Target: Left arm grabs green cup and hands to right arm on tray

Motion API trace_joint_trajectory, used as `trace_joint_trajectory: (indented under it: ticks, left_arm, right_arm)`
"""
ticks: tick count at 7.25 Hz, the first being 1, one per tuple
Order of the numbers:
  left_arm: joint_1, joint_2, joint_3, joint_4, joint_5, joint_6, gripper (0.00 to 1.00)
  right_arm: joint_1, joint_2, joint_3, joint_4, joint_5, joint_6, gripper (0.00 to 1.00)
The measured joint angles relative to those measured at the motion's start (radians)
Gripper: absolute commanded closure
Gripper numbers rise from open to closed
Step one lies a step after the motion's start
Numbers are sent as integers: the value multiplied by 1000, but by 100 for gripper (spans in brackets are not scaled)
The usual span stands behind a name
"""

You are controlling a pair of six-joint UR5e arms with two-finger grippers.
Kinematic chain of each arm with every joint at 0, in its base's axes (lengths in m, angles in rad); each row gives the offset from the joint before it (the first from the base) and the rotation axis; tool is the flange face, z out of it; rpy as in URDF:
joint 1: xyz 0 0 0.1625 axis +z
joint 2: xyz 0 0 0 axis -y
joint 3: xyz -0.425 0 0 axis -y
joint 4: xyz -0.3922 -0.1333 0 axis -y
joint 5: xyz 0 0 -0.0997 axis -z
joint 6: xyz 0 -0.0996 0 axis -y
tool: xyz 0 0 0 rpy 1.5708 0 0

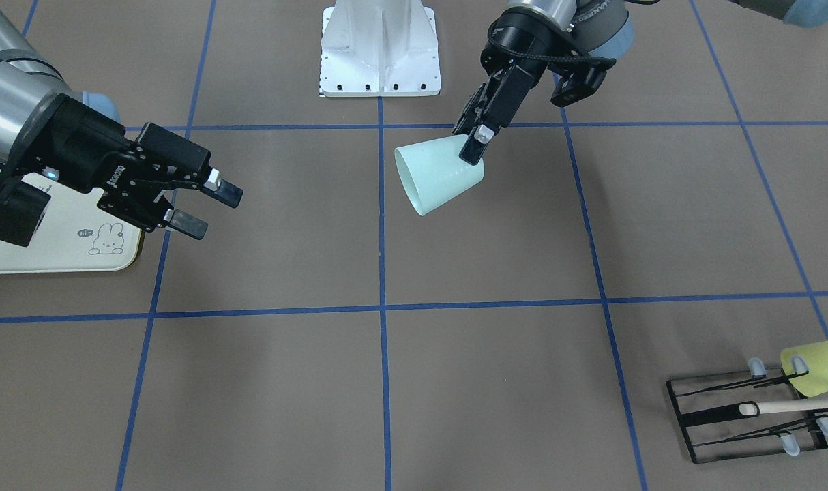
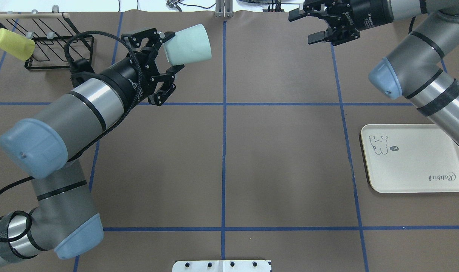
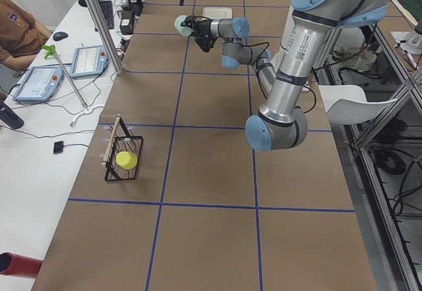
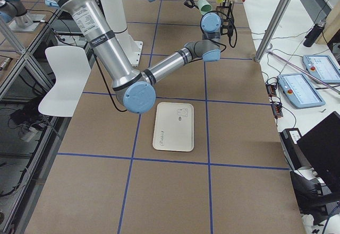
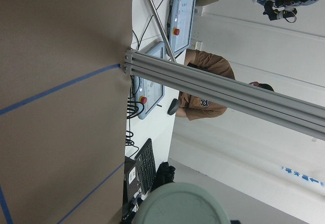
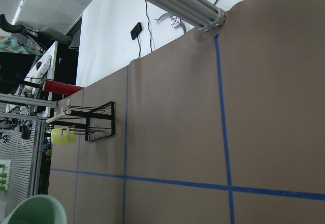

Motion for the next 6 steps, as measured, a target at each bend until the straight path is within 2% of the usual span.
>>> trace_joint_trajectory:
  ticks: [2, 4, 6]
  left_arm:
    - [9, 55, 3, -103, 10, -13, 80]
    - [15, 71, 2, -146, 9, -16, 80]
    - [32, 72, 0, -174, 5, -16, 80]
  right_arm:
    - [0, 45, -4, -2, 79, 3, 4]
    - [-3, 91, -4, -1, 134, 2, 10]
    - [-20, 103, 0, 74, 110, -7, 8]
